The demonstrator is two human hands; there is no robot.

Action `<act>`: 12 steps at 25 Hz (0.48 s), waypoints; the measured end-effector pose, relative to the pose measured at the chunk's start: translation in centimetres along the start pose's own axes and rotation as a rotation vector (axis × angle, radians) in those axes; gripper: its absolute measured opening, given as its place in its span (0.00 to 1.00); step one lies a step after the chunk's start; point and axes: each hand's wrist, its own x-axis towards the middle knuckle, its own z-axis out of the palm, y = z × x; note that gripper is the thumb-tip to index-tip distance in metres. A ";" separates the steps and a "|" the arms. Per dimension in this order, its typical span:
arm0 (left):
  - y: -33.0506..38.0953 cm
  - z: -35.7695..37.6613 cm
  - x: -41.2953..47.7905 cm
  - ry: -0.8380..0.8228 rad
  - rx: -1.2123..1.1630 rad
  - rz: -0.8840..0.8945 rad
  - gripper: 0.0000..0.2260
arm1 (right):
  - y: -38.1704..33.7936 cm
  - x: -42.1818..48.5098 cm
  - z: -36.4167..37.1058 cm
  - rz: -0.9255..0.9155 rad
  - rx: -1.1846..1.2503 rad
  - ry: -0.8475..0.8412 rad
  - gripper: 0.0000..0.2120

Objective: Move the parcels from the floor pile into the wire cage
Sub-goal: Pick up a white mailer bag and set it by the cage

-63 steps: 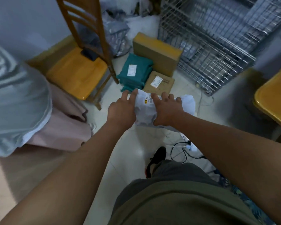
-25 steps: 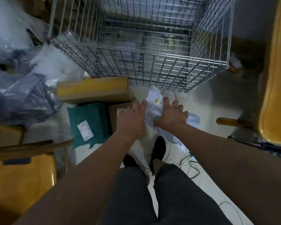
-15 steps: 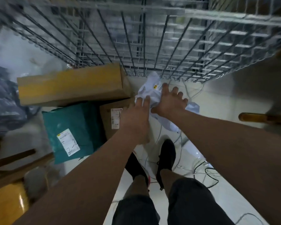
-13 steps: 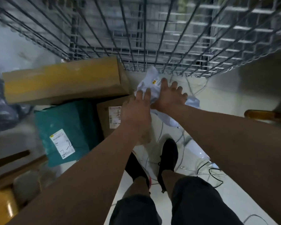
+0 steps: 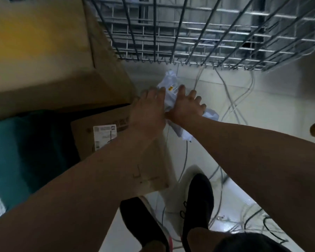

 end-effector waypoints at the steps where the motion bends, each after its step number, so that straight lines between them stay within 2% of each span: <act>1: -0.2 0.7 0.4 -0.013 -0.001 0.004 0.30 | -0.3 0.5 0.9 -0.002 0.036 0.011 0.48; 4: -0.5 2.2 1.6 -0.026 0.032 0.018 0.30 | -0.8 2.5 2.5 -0.035 0.158 -0.035 0.37; 7: -0.6 3.1 1.9 -0.014 0.046 0.002 0.29 | -1.2 2.6 3.2 -0.011 0.141 -0.022 0.35; 9: -0.5 2.8 1.5 -0.018 0.033 -0.012 0.28 | -1.5 1.4 2.7 0.028 0.085 -0.008 0.39; 12: 0.1 0.3 -0.3 -0.066 0.020 -0.018 0.28 | -1.0 -1.0 -0.4 0.009 0.015 -0.096 0.51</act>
